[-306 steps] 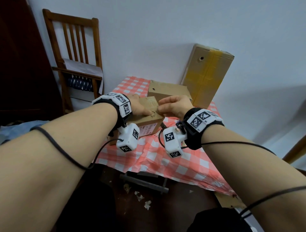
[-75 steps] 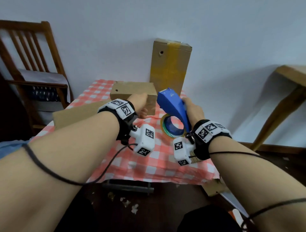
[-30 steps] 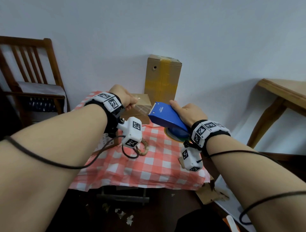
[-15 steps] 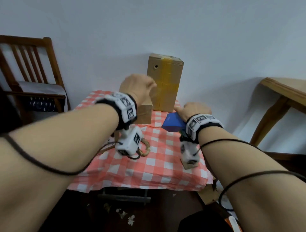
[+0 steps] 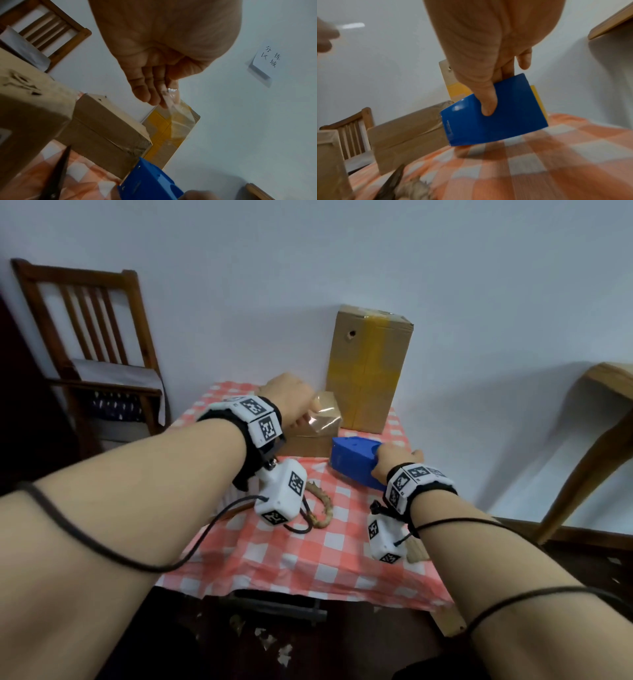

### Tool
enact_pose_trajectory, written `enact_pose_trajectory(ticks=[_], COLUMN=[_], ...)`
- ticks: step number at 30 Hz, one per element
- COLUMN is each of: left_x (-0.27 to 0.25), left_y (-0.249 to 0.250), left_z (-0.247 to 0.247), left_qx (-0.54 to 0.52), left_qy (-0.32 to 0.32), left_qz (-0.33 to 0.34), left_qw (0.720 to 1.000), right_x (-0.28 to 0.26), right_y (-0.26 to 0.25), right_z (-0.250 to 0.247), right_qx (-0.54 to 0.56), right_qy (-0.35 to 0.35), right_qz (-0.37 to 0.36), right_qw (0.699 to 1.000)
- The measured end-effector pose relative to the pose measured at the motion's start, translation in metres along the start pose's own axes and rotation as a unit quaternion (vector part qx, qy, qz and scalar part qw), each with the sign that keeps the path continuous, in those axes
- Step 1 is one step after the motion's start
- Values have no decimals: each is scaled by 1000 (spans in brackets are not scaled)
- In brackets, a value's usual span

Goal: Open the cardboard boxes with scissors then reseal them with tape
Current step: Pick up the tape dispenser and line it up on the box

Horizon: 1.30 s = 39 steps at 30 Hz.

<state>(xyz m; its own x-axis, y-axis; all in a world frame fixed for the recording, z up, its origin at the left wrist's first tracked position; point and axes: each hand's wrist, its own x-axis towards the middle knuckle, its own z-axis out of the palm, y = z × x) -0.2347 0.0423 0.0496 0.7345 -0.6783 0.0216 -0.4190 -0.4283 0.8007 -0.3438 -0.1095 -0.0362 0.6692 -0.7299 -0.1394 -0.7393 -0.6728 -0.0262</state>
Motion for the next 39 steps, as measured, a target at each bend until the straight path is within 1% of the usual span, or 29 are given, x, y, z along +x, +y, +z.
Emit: enact_pose_trajectory(ticks=[2, 4, 5, 6, 7, 8, 9, 10, 11, 12, 13, 14, 16, 17, 19, 20, 22, 25, 28, 30, 32, 33, 35, 36, 37, 39], left_x=[-2, -3, -4, -5, -5, -5, -6, -8, -10, -12, -14, -16, -19, -20, -22, -23, -25, -28, -30, -33, -37, -39, -42, -43, -42, -36], left_y=[-3, -5, -6, -7, -8, -8, -7, -6, -5, -4, -2, -1, -1, -2, -4, -7, -13, -24, -29, -29, -30, -33, -43, -50, -58, -73], left_z=[0, 1, 0, -2, -3, -4, -6, -7, -9, -10, -12, -14, -18, -20, -25, -27, -32, -42, -54, -59, -66, -72, -90, -99, -107, -115], left_qx=[-19, -41, -52, -61, -68, -72, -75, -77, -78, -80, -82, -83, -81, -81, -82, -83, -91, -75, 3, 51, 134, 191, 312, 345, 355, 337], left_qy=[-21, -38, -44, -45, -43, -41, -41, -43, -48, -54, -57, -56, -57, -61, -60, -46, -33, -32, -7, -10, -11, -1, 27, 42, 49, 47], left_qz=[-12, -26, -33, -38, -41, -44, -47, -52, -57, -64, -70, -73, -80, -85, -90, -86, -84, -97, -87, -79, -73, -75, -83, -87, -92, -86], left_qw=[1000, 998, 997, 996, 996, 996, 995, 995, 994, 993, 993, 992, 992, 991, 991, 992, 992, 992, 996, 996, 988, 979, 946, 934, 929, 936], right_x=[5, 5, 3, 2, 1, -1, -6, -12, -19, -27, -32, -37, -44, -46, -48, -50, -54, -59, -63, -64, -63, -62, -60, -59, -58, -58], right_y=[-2, -2, -3, -4, -6, -10, -15, -21, -27, -32, -37, -41, -49, -52, -55, -56, -60, -69, -79, -88, -96, -98, -97, -95, -95, -101], right_z=[12, 21, 19, 14, 7, -2, -14, -24, -33, -40, -45, -48, -49, -48, -45, -45, -46, -50, -54, -55, -54, -53, -53, -54, -54, -55], right_qx=[1, 18, 18, 22, 56, 145, 291, 447, 562, 633, 662, 671, 652, 639, 635, 639, 638, 615, 580, 555, 541, 538, 536, 538, 540, 539], right_qy=[-25, -21, -4, 30, 69, 94, 91, 57, 9, -42, -78, -97, -95, -83, -52, -41, -32, -34, -49, -56, -61, -63, -68, -72, -76, -89], right_qz=[0, -2, -7, -13, -18, -32, -51, -68, -79, -89, -97, -111, -151, -163, -171, -174, -183, -187, -188, -188, -186, -179, -155, -140, -128, -110], right_qw=[1000, 1000, 1000, 999, 996, 984, 951, 890, 823, 768, 739, 727, 737, 747, 751, 748, 747, 765, 791, 808, 818, 822, 827, 828, 828, 830])
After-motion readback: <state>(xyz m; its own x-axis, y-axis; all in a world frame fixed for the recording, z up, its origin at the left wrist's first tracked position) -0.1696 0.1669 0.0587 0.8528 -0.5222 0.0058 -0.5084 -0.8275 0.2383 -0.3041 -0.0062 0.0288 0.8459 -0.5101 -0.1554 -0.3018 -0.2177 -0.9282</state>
